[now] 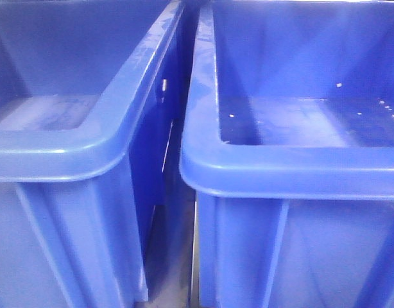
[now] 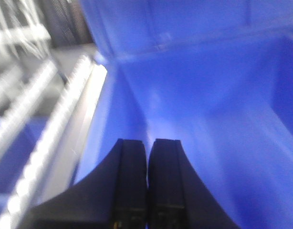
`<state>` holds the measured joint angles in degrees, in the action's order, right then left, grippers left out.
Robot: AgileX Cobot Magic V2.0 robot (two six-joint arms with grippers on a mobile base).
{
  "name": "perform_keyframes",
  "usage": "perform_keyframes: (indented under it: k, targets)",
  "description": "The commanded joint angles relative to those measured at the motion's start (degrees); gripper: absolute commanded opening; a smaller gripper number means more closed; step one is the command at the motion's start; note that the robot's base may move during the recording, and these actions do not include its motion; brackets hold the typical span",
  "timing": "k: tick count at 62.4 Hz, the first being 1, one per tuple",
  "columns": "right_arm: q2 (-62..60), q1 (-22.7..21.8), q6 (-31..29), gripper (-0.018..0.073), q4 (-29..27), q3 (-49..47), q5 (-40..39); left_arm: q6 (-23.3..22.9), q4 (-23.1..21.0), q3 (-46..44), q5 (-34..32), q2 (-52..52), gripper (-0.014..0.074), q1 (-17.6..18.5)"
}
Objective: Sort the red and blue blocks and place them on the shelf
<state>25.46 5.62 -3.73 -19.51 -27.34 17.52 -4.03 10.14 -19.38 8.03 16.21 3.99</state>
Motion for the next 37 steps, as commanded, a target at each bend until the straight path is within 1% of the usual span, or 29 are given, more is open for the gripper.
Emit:
perform_keyframes:
  k: [1,9,12,23,37]
  targets:
    - [0.61,-0.03,-0.40,0.0459,-0.69,-2.21,-4.75,-0.29,0.07,3.39,-12.81,-2.69,0.0084,-0.95]
    - [0.61,-0.03,-0.40,0.0459,-0.69,-2.21,-4.75,-0.40,-0.20,9.69,-19.45,-6.21,0.0084,-0.93]
    - [0.61,-0.03,-0.40,0.0459,-0.69,-2.21,-4.75,-0.40,-0.65,12.13,-20.78,-7.48,0.0084,-0.93]
    - [0.61,-0.03,-0.40,0.0459,-0.69,-2.21,-4.75,-0.40,-1.34,17.11,-22.06,-12.03,0.0084,-1.34]
    - [0.61,-0.03,-0.40,0.0459,-0.69,-2.21,-4.75,-0.40,-1.34,20.10,-21.56,-15.02,0.0084,-1.34]
